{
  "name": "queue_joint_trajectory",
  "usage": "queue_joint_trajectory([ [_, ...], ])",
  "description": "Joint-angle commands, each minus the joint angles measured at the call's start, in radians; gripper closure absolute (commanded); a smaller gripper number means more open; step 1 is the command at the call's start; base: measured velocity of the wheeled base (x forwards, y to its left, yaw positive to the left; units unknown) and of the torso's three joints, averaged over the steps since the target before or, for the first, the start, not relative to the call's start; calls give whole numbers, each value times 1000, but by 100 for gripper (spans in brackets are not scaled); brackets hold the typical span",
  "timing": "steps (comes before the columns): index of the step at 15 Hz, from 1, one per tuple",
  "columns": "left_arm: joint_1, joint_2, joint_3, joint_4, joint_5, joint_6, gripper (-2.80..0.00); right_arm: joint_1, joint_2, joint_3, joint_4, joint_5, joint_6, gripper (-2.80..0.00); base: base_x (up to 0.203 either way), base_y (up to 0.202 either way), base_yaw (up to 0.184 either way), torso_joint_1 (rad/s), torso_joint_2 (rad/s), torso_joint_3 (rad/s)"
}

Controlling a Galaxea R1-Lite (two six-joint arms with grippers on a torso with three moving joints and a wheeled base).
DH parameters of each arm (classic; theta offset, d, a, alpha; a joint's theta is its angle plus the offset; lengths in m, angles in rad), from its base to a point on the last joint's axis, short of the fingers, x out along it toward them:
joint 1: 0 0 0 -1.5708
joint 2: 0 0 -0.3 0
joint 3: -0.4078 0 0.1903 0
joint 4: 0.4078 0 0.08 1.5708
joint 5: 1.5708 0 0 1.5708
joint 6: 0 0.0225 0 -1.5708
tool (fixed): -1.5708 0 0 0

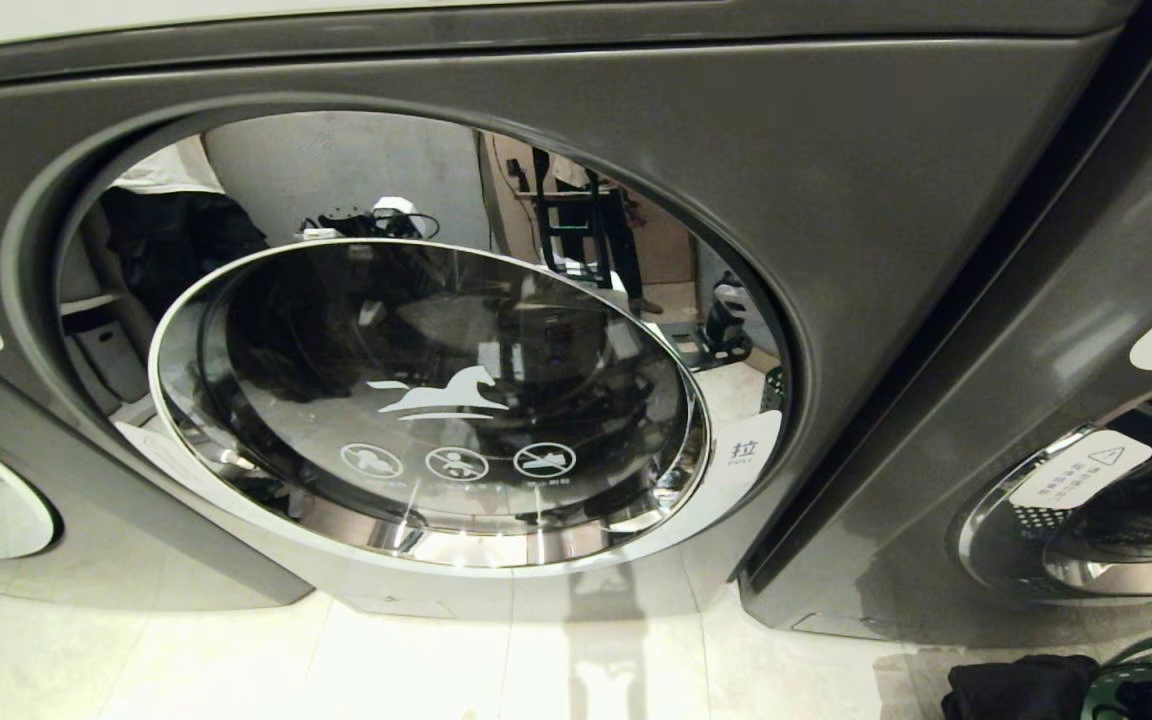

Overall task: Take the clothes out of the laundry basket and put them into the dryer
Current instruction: Take the clothes out of the basket

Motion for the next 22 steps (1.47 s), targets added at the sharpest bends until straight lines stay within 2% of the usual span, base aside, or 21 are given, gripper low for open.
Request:
queue_joint_trajectory([
  [1,0,0,0,-1,0,0,0,-2,-17,2,7,3,3,0,0,0,0,0,0,0],
  [8,-1,0,0,-1,0,0,0,-73,-151,5,148,2,2,0,0,0,0,0,0,0],
  [13,0,0,0,-1,0,0,0,-133,-385,99,298,-9,-25,0,0,0,0,0,0,0],
  [16,-1,0,0,-1,0,0,0,-188,-563,224,422,-28,-136,0,0,0,0,0,0,0],
  [18,0,0,0,-1,0,0,0,-228,-688,369,455,-76,-233,0,0,0,0,0,0,0],
  [22,0,0,0,-1,0,0,0,-364,-977,604,470,-198,-487,0,0,0,0,0,0,0],
])
